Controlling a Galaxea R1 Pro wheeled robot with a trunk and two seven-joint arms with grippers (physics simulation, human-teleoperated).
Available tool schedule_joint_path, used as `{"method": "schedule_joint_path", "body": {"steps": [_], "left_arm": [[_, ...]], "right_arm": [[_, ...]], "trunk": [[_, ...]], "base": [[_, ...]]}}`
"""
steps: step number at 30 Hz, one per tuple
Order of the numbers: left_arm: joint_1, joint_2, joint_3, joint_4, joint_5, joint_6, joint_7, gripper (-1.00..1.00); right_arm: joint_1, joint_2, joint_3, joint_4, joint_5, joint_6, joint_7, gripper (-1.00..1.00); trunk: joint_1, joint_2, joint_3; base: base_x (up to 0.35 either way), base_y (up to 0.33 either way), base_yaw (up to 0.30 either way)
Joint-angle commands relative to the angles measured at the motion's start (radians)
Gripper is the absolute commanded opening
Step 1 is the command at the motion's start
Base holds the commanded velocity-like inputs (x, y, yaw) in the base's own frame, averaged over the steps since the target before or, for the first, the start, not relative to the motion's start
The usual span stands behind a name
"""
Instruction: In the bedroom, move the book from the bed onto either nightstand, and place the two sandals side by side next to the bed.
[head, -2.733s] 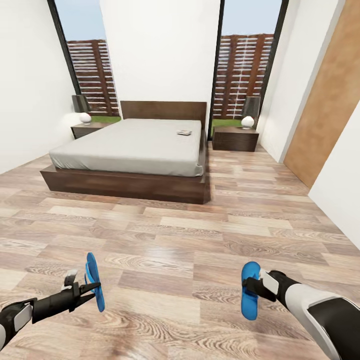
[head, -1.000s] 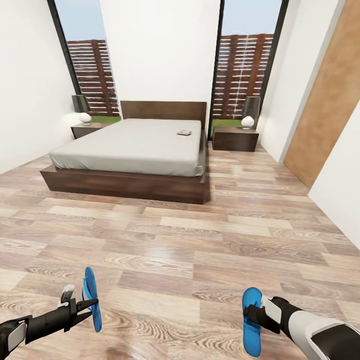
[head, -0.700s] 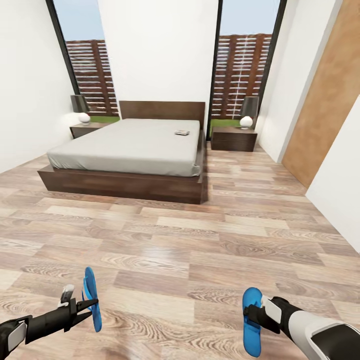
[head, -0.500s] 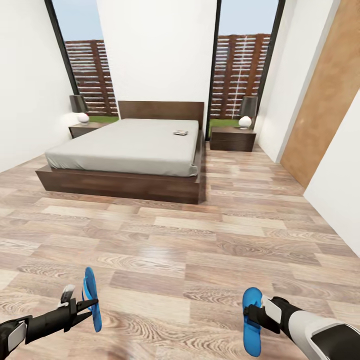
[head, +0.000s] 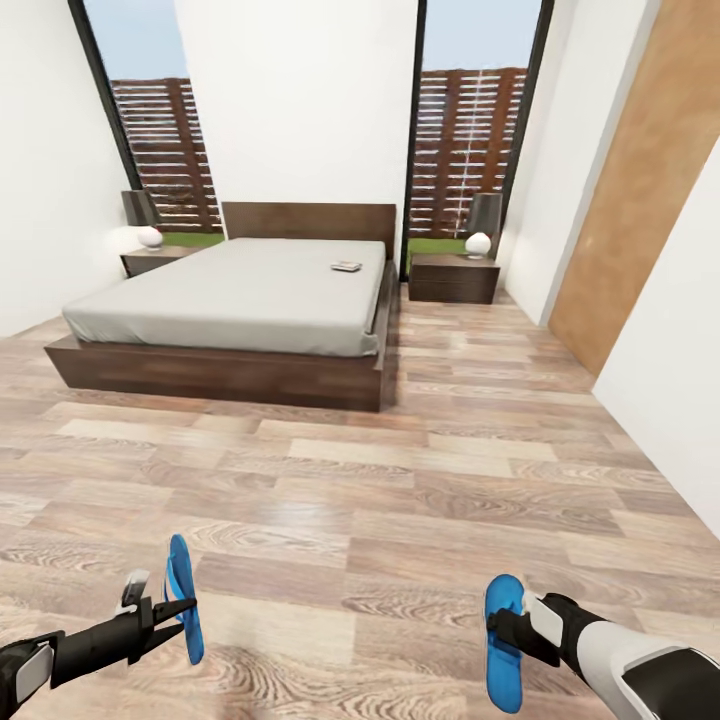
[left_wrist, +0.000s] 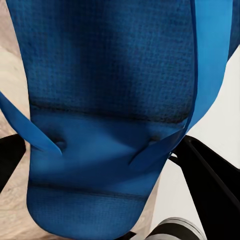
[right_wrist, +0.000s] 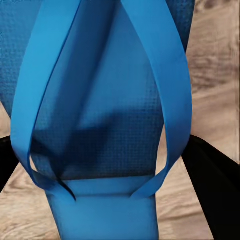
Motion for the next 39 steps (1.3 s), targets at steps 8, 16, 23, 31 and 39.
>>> {"method": "schedule_joint_path", "body": {"steps": [8, 16, 23, 31, 39], "left_arm": [[0.000, -0.001, 0.008, 0.000, -0.005, 0.010, -0.003, -1.00], [0.000, -0.002, 0.007, 0.000, -0.005, 0.010, -0.002, -1.00], [0.000, -0.007, 0.008, 0.000, -0.005, 0.010, -0.002, -1.00], [0.000, -0.007, 0.008, 0.000, -0.005, 0.010, -0.002, -1.00], [0.000, -0.008, 0.007, 0.000, -0.005, 0.010, -0.002, -1.00]], "right_arm": [[-0.001, -0.002, 0.008, 0.001, -0.013, 0.003, 0.004, -1.00], [-0.001, -0.002, 0.008, 0.001, -0.012, 0.003, 0.011, -1.00], [-0.001, -0.002, 0.009, 0.001, -0.014, 0.003, 0.011, -1.00], [-0.001, -0.002, 0.009, 0.001, -0.014, 0.003, 0.011, -1.00], [-0.001, -0.002, 0.010, 0.001, -0.015, 0.003, 0.011, -1.00]], "trunk": [[0.000, 0.000, -0.001], [0.000, 0.000, -0.001], [0.000, 0.000, -0.001], [0.000, 0.000, -0.001], [0.000, 0.000, -0.001]], "base": [[0.126, -0.151, -0.232], [0.128, -0.150, -0.229], [0.128, -0.150, -0.173], [0.129, -0.150, -0.152], [0.133, -0.152, -0.133]]}}
